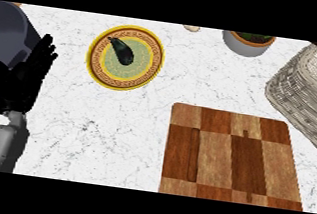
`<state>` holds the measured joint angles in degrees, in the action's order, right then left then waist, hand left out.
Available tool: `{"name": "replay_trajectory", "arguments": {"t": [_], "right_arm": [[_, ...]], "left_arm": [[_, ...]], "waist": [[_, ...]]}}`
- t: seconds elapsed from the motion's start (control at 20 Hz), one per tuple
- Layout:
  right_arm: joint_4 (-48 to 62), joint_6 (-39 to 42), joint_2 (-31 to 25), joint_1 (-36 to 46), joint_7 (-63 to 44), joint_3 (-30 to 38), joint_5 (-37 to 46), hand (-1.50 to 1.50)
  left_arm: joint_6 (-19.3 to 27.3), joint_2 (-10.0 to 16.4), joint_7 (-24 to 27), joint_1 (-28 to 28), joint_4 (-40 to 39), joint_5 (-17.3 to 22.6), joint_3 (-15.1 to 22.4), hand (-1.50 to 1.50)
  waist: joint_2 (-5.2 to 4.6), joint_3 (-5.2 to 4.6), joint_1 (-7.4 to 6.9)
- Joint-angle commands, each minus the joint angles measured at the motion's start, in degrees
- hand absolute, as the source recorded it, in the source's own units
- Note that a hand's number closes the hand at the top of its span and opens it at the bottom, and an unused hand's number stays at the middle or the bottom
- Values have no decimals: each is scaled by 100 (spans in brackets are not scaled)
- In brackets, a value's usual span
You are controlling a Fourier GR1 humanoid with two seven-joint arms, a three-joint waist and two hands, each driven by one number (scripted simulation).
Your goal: Pick the sweet potato from the cutting board and place it in the basket
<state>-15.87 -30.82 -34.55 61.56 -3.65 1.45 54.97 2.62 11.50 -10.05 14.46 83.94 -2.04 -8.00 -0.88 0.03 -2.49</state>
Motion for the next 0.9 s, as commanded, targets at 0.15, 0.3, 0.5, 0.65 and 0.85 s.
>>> {"name": "replay_trajectory", "arguments": {"t": [0.15, 0.3, 0.5, 0.65, 0.85], "right_arm": [[582, 290, -158, 486, -212, -18, 253, 150], [908, 722, -192, 431, -363, -116, 365, 150], [1082, 1225, -196, 484, -309, -125, 374, 150], [1098, 1356, -340, 539, -188, -28, 297, 150], [1052, 938, -416, 176, 96, 23, 270, 150]], "left_arm": [[-18, -64, -95, -102, 139, 29, 40, 0], [14, -35, -48, 161, -82, -78, 75, 0], [115, -222, 239, 38, -273, -161, 148, 0], [-13, -30, -56, 163, 6, -26, 44, 0], [64, -172, 141, 57, -155, -69, 78, 0]], "waist": [[-1, 4, -18], [-40, 6, -39], [-45, 6, -23], [-49, 12, -84], [-61, 14, -72]]}}
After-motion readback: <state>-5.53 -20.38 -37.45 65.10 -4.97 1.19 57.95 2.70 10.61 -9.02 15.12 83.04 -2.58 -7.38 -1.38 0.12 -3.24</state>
